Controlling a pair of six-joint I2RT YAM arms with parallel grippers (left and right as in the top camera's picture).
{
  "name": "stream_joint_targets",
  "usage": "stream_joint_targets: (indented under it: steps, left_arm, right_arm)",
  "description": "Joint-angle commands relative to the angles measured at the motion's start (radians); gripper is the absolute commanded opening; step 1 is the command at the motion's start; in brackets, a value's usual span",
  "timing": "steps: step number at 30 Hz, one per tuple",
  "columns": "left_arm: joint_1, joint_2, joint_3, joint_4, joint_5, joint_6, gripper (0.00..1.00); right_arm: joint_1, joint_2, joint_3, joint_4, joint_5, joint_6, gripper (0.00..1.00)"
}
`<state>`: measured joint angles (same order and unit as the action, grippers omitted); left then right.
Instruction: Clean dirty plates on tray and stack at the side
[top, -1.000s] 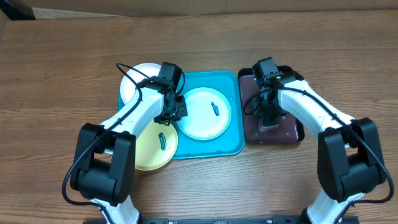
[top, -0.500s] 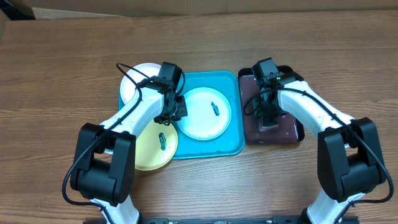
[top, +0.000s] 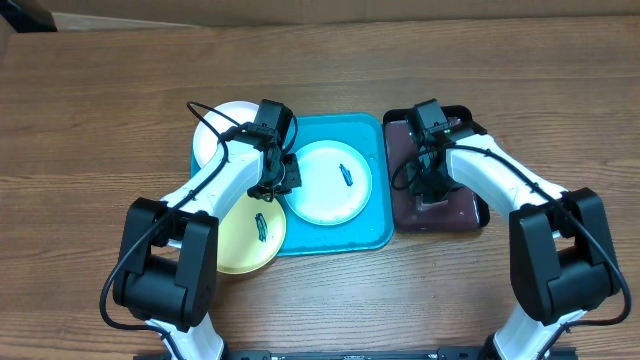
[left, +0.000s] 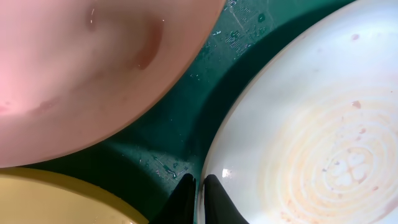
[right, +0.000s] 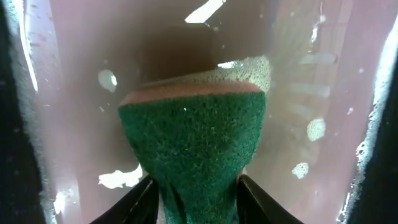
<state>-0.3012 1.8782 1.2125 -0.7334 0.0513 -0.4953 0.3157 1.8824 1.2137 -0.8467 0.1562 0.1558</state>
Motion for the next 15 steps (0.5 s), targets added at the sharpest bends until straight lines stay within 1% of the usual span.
stream_joint_targets:
  steps: [1, 2, 3, 4, 7, 12, 15]
  left_arm:
    - [-0.002, 0.014, 0.006, 0.000, 0.001, 0.001, 0.10]
    - [-0.002, 0.014, 0.006, 0.000, 0.001, 0.001, 0.10]
    - [-0.002, 0.014, 0.006, 0.000, 0.001, 0.001, 0.10]
    - [-0.002, 0.014, 0.006, 0.000, 0.001, 0.001, 0.10]
    - [-0.002, 0.014, 0.006, 0.001, 0.001, 0.001, 0.10]
    - [-0.002, 0.015, 0.006, 0.002, 0.001, 0.001, 0.11]
    - [-0.002, 0.014, 0.006, 0.005, 0.001, 0.001, 0.13]
  right_arm:
    - [-0.003, -0.008, -0.010, 0.008, 0.000, 0.000, 0.33]
    - [-0.003, -0.008, -0.008, 0.008, 0.000, 0.000, 0.26]
    - [-0.003, -0.008, -0.005, 0.008, 0.000, 0.000, 0.09]
    - [-0.003, -0.008, 0.000, 0.006, 0.000, 0.000, 0.04]
    - [-0.003, -0.008, 0.056, -0.038, 0.000, 0.000, 0.04]
    - [-0.003, -0.008, 0.242, -0.222, 0.000, 0.000, 0.04]
    - [-0.003, -0.008, 0.317, -0.308, -0.001, 0.000, 0.04]
